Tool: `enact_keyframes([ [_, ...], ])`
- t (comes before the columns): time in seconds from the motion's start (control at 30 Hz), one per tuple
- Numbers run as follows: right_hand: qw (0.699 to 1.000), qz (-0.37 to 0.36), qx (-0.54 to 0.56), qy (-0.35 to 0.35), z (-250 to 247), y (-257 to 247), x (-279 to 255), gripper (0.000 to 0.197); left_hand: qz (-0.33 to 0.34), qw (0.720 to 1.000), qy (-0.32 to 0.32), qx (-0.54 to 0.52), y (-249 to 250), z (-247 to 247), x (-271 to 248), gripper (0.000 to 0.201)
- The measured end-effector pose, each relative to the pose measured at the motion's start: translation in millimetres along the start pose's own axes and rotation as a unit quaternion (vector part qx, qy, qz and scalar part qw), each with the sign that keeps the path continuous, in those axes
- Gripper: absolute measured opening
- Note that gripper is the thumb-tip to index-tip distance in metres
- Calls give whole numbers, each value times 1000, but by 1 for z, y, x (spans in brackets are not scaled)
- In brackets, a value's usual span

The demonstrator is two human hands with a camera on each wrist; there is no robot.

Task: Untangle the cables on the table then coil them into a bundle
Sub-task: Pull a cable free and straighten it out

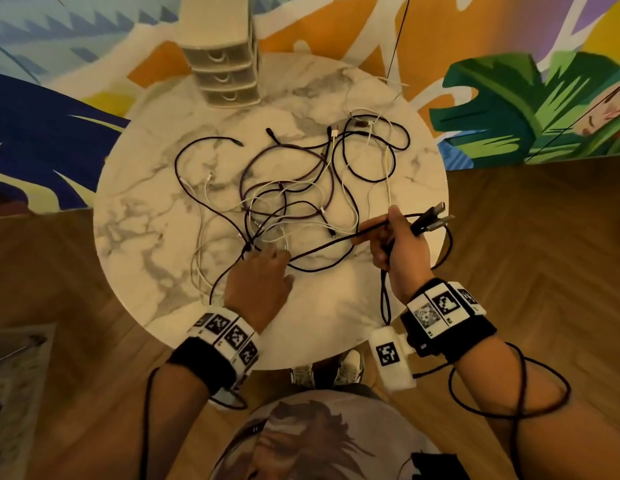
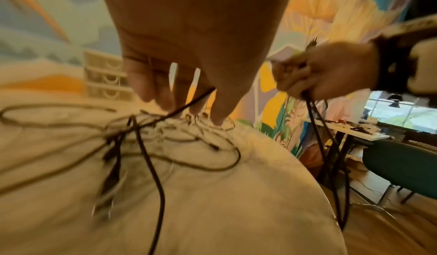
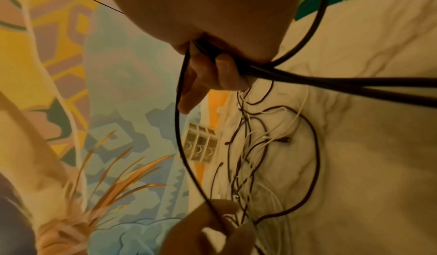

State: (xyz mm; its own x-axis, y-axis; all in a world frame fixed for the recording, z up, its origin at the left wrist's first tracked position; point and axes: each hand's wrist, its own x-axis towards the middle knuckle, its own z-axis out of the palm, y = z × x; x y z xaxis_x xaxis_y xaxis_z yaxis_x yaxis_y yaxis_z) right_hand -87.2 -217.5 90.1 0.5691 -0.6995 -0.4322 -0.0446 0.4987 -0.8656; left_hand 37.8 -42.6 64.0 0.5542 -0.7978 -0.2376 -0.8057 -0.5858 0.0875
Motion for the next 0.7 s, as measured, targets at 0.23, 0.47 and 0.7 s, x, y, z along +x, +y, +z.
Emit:
enact_keyframes([
  [0.23,999,-42,-24,0,5,-12,4,56,-60,974,-51,-210,-32,36,3,31],
  [0.47,999,-15,45,-20,3,-13,3,52,-106,978,48,-170,-36,1,26,24],
  [0.7,976,99,-160,-110,46,33,-13,41,50,992,46,-103,27,-5,5,15],
])
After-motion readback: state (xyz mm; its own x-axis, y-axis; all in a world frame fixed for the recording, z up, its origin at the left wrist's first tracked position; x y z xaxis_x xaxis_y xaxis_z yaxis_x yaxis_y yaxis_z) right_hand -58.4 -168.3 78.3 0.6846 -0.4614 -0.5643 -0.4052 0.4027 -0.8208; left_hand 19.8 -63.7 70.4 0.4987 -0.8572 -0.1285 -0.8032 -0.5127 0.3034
